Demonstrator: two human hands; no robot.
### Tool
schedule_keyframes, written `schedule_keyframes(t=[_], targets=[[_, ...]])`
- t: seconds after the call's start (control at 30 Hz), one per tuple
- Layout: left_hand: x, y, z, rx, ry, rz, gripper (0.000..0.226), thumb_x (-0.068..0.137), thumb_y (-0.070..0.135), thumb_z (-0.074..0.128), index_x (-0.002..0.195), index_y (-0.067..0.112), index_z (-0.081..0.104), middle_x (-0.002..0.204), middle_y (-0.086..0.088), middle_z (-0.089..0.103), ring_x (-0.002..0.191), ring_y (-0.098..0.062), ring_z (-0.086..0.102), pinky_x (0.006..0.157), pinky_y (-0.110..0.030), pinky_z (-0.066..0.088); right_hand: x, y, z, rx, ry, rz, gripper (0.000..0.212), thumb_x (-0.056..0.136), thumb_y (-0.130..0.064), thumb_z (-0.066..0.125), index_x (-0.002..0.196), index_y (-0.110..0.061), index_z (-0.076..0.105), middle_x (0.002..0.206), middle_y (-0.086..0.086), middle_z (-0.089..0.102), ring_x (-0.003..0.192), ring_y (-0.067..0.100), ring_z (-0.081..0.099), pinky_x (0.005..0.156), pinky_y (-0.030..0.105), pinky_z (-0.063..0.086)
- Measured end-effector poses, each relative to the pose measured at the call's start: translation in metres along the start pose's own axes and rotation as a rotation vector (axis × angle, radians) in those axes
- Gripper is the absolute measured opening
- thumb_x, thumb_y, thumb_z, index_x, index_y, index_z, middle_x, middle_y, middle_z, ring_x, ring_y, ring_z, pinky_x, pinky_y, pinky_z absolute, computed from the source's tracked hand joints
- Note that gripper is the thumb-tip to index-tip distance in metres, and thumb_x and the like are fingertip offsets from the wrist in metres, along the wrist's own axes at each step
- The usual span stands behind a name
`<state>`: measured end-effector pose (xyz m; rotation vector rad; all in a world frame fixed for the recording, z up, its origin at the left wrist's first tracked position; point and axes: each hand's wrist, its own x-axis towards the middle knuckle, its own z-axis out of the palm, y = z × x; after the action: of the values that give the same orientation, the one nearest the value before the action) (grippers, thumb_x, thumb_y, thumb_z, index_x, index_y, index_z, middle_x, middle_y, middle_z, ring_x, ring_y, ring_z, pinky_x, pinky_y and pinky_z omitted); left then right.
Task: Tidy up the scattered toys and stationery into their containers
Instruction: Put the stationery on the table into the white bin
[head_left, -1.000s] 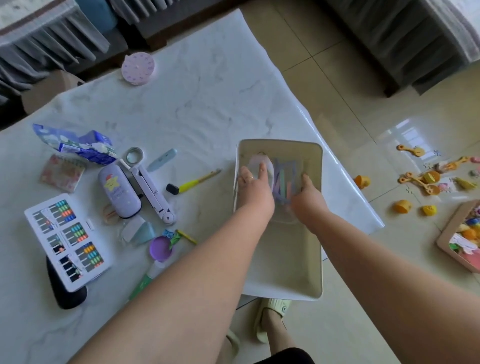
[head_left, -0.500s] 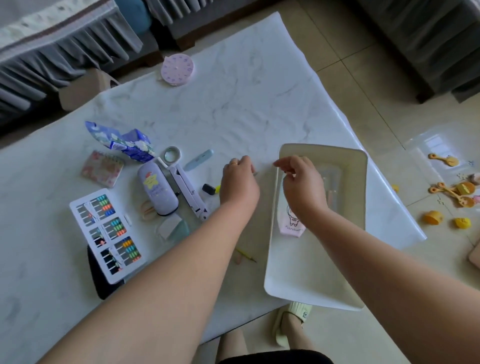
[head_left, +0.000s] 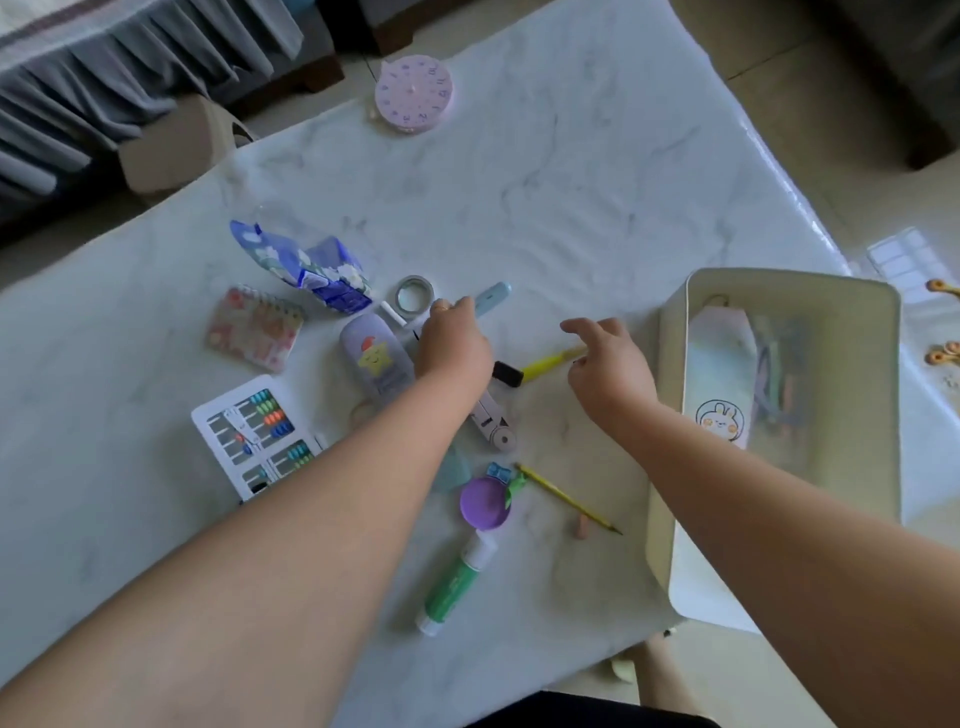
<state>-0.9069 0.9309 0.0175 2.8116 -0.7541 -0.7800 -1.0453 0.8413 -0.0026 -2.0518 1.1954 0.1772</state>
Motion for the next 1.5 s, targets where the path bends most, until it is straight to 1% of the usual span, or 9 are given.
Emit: schedule_keyframes(t=[0.27, 0.53, 0.67, 0.8, 0.93, 1.1, 1.2, 1.3, 1.5], targets=[[0.044, -0.005, 0.002, 0.084, -0.062, 0.053, 0.03, 0.094, 0.004, 0.045, 0.123, 0.01, 0.051, 0.129, -0.012, 0.041, 0.105, -0.033, 0.057, 0.074, -0.034, 0.039, 0.015, -0.004, 0.028, -0.13, 0.015, 0.121, 0.04, 0.081, -0.001, 0.047, 0.114, -0.02, 0.058, 0.12, 0.007, 0.044, 0.079, 0.027, 0.054, 0.06, 0.029, 0.042], [0.055, -0.003, 0.014, 0.216, -0.081, 0.096, 0.025, 0.091, 0.001, 0.048, 0.116, 0.005, 0.051, 0.121, -0.016, 0.055, 0.11, -0.035, 0.057, 0.079, -0.038, 0.044, 0.011, -0.01, 0.026, -0.163, -0.141, 0.187, 0.023, 0.084, -0.012, 0.05, 0.107, -0.015, 0.054, 0.095, 0.008, 0.061, 0.079, 0.028, 0.056, 0.06, 0.03, 0.042], [0.041, 0.015, 0.013, 0.034, -0.043, 0.072, 0.021, 0.09, 0.009, 0.053, 0.111, 0.005, 0.055, 0.114, -0.014, 0.061, 0.105, -0.033, 0.058, 0.072, -0.033, 0.04, 0.003, -0.011, 0.005, 0.079, 0.018, 0.118, 0.022, 0.086, -0.021, 0.052, 0.108, -0.016, 0.05, 0.084, 0.005, 0.061, 0.071, 0.028, 0.06, 0.058, 0.037, 0.053], [0.008, 0.043, 0.014, -0.23, -0.029, 0.169, 0.013, 0.089, 0.021, 0.055, 0.099, 0.013, 0.052, 0.097, -0.009, 0.066, 0.087, -0.029, 0.061, 0.066, -0.03, 0.044, -0.014, 0.001, -0.023, 0.198, 0.259, 0.059, 0.02, 0.089, -0.025, 0.053, 0.107, -0.018, 0.049, 0.068, -0.005, 0.053, 0.067, 0.024, 0.055, 0.055, 0.033, 0.04], [-0.028, 0.087, 0.013, -0.432, -0.133, 0.23, 0.013, 0.089, 0.026, 0.057, 0.096, 0.016, 0.053, 0.08, 0.0, 0.061, 0.074, -0.026, 0.068, 0.069, -0.039, 0.058, -0.036, 0.04, -0.062, 0.249, 0.374, 0.194, 0.02, 0.09, -0.028, 0.05, 0.107, -0.019, 0.048, 0.076, -0.002, 0.06, 0.07, 0.028, 0.061, 0.062, 0.037, 0.048], [-0.07, 0.14, 0.024, -0.603, -0.356, 0.2, 0.011, 0.091, 0.015, 0.06, 0.088, 0.012, 0.051, 0.078, -0.01, 0.067, 0.052, -0.015, 0.065, 0.053, -0.027, 0.058, -0.057, 0.087, -0.099, 0.213, 0.371, 0.352, 0.028, 0.092, -0.029, 0.049, 0.117, -0.017, 0.047, 0.091, 0.006, 0.065, 0.085, 0.033, 0.063, 0.066, 0.035, 0.045], [-0.089, 0.159, 0.032, -0.658, -0.446, 0.117, 0.013, 0.092, 0.011, 0.062, 0.099, 0.01, 0.051, 0.076, -0.013, 0.065, 0.057, -0.019, 0.067, 0.062, -0.032, 0.06, -0.064, 0.1, -0.114, 0.21, 0.341, 0.377, 0.037, 0.091, -0.031, 0.052, 0.126, -0.019, 0.047, 0.11, 0.008, 0.064, 0.095, 0.03, 0.061, 0.073, 0.033, 0.043], [-0.095, 0.16, 0.036, -0.6, -0.372, 0.103, 0.014, 0.092, 0.015, 0.062, 0.102, 0.013, 0.052, 0.088, -0.013, 0.067, 0.072, -0.026, 0.073, 0.076, -0.04, 0.06, -0.066, 0.102, -0.121, 0.231, 0.364, 0.369, 0.039, 0.09, -0.025, 0.052, 0.128, -0.021, 0.046, 0.118, 0.008, 0.06, 0.1, 0.03, 0.06, 0.079, 0.034, 0.044], [-0.09, 0.106, 0.027, -0.429, -0.253, 0.03, 0.006, 0.089, 0.02, 0.057, 0.095, 0.02, 0.054, 0.102, -0.009, 0.068, 0.089, -0.03, 0.069, 0.084, -0.035, 0.056, -0.064, 0.071, -0.099, 0.247, 0.359, 0.253, 0.04, 0.088, -0.014, 0.046, 0.126, -0.023, 0.049, 0.118, 0.004, 0.059, 0.089, 0.021, 0.055, 0.071, 0.029, 0.037]])
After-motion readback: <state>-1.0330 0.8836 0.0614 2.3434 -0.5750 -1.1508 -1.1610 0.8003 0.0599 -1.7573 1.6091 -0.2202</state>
